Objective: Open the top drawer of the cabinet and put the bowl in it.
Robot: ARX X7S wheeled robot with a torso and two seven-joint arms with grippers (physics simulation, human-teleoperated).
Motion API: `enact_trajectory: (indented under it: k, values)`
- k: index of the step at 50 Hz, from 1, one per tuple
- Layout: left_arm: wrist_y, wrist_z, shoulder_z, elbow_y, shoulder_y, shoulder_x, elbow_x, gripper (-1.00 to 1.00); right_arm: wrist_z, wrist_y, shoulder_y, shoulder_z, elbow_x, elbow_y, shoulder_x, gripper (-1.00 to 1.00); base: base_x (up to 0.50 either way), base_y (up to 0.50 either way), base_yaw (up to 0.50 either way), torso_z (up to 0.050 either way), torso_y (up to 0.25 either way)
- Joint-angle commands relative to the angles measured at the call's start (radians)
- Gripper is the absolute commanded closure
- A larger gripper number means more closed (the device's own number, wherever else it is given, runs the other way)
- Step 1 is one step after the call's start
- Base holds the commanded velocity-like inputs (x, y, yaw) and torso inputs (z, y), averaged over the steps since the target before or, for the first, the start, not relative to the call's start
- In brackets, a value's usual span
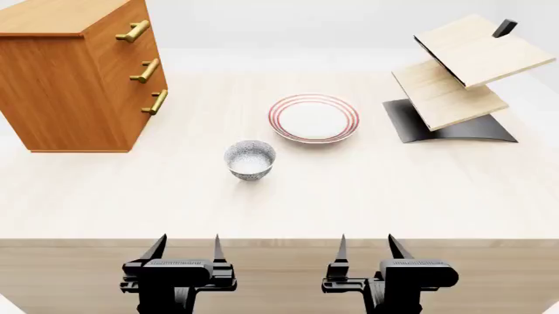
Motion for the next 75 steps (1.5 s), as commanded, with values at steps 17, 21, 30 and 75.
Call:
enact_trajectory:
  k: [17, 21, 30, 75]
  values:
    - [-0.026, -0.032, 0.049, 0.033, 0.006, -0.058, -0.114, -1.0, 0.066, 0.0, 0.001, -0.065, 0.062, -0.003, 0.055, -1.0, 0.0, 0.0, 0.0, 0.035, 0.0]
    - [-0.028, -0.038, 0.057, 0.039, 0.008, -0.065, -0.12, -1.0, 0.074, 0.0, 0.001, -0.072, 0.068, -0.006, 0.061, -1.0, 0.0, 0.0, 0.0, 0.05, 0.0]
    - [-0.026, -0.047, 0.072, 0.052, 0.011, -0.078, -0.134, -1.0, 0.088, -0.003, 0.0, -0.084, 0.083, -0.009, 0.073, -1.0, 0.0, 0.0, 0.0, 0.05, 0.0]
    - [-0.027, -0.151, 0.112, 0.05, -0.002, -0.115, -0.153, -1.0, 0.163, 0.039, 0.009, -0.131, 0.121, -0.019, 0.117, -1.0, 0.0, 0.24, 0.0, 0.021, 0.0]
